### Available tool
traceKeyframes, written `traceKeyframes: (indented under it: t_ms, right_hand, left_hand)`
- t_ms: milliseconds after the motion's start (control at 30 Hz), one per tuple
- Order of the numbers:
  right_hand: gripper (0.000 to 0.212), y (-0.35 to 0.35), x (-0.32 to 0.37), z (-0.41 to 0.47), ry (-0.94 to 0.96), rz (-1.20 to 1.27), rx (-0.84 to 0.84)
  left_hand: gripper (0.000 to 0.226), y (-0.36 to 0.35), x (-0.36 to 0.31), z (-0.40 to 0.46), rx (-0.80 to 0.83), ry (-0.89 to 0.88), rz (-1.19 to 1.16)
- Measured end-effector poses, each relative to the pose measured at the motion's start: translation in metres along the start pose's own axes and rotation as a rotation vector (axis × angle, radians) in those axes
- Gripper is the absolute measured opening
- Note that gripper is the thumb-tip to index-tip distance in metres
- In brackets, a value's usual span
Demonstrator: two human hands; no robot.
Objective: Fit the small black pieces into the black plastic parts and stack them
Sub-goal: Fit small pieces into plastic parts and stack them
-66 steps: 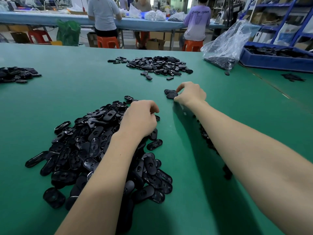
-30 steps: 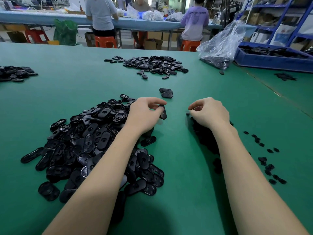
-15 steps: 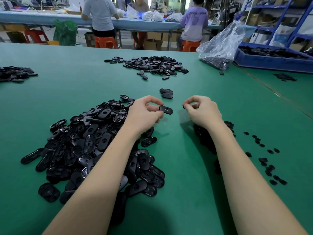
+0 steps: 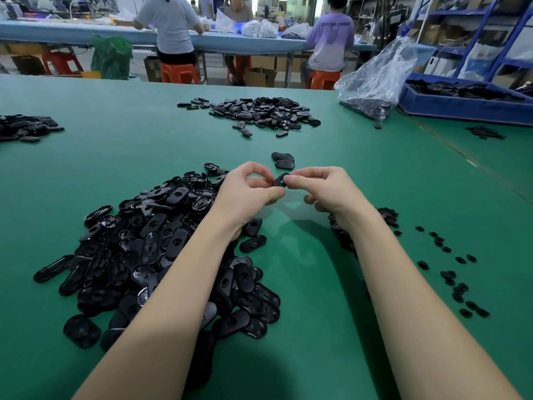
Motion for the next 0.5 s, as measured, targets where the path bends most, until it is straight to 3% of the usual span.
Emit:
traceKeyframes:
  t_ms: [167,300,500]
  right_hand:
    - [0.009,0.0028,0.0015,0.0015,0.064,0.034,0.043]
    - [0.011,0.0014,0.0027,0.0004,0.109,-0.021,0.07]
    - [0.005,0.0007,0.0077,0.0004,0.146,0.043,-0.044]
  left_hand:
    - [0.01,-0.0045,-0.0005,-0.0013,0.067,0.004,-0.055]
    - [0.02,-0.003,-0.0007,-0.0019,0.077,0.005,-0.062]
    - [0.029,0.0006,-0.0004,-0.0012,0.0,-0.027,-0.111]
Point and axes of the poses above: each hand's wrist, its own z-axis towards the middle knuckle, its own y-axis out of the back of the hand, x = y × z, the point moved 3 cm from there along z, towards the middle knuckle, and after that the axes turned 14 degrees about x, right-handed, at the moved point
